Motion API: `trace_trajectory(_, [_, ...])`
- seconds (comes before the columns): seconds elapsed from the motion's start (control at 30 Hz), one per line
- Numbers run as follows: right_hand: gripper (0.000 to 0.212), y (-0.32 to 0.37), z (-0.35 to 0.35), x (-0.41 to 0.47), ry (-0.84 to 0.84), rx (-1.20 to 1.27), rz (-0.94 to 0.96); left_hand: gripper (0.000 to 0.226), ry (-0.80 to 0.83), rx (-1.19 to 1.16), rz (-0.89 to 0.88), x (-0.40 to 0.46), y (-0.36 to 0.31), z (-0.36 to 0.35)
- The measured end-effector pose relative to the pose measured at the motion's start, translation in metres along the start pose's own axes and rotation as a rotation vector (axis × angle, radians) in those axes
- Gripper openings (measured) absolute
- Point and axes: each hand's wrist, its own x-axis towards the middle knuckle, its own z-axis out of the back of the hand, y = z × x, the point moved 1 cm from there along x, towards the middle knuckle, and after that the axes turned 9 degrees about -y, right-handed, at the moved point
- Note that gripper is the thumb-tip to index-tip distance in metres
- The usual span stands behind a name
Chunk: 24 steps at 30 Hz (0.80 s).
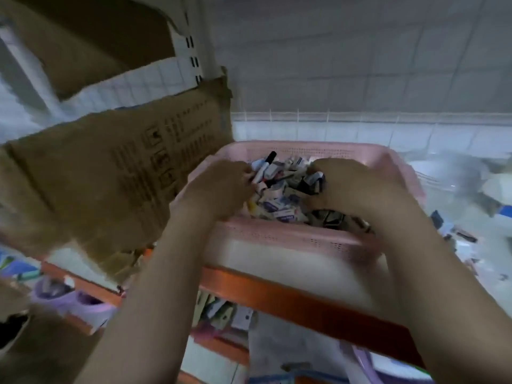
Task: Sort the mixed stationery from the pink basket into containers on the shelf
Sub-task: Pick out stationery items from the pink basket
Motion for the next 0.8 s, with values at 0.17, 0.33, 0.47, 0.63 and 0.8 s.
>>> trace_trajectory(0.17, [0.076,0.014,0.008,0.010,0.171,-0.164,-0.110,0.081,0.234,0.113,-0.077,0.055,0.018,-0.012])
trace_trajectory(0.33, [0.080,-0.004,0.008,0.033,0.248,-0.329,-0.216,0.103,0.394,0.045,-0.253,0.086,0.005,-0.030])
trace_trajectory(0.47, [0.104,-0.029,0.004,0.048,0.343,-0.395,-0.273,0.120,0.420,0.101,-0.300,0.093,-0.011,-0.041])
trace_trajectory(0.63, [0.122,-0.043,0.004,0.063,0.471,-0.190,-0.320,0.103,0.370,-0.060,-0.300,0.099,0.002,-0.044])
trace_trajectory(0.8, [0.093,-0.049,0.019,0.072,0.451,-0.094,-0.405,0.037,0.232,-0.183,-0.245,0.100,0.012,-0.048])
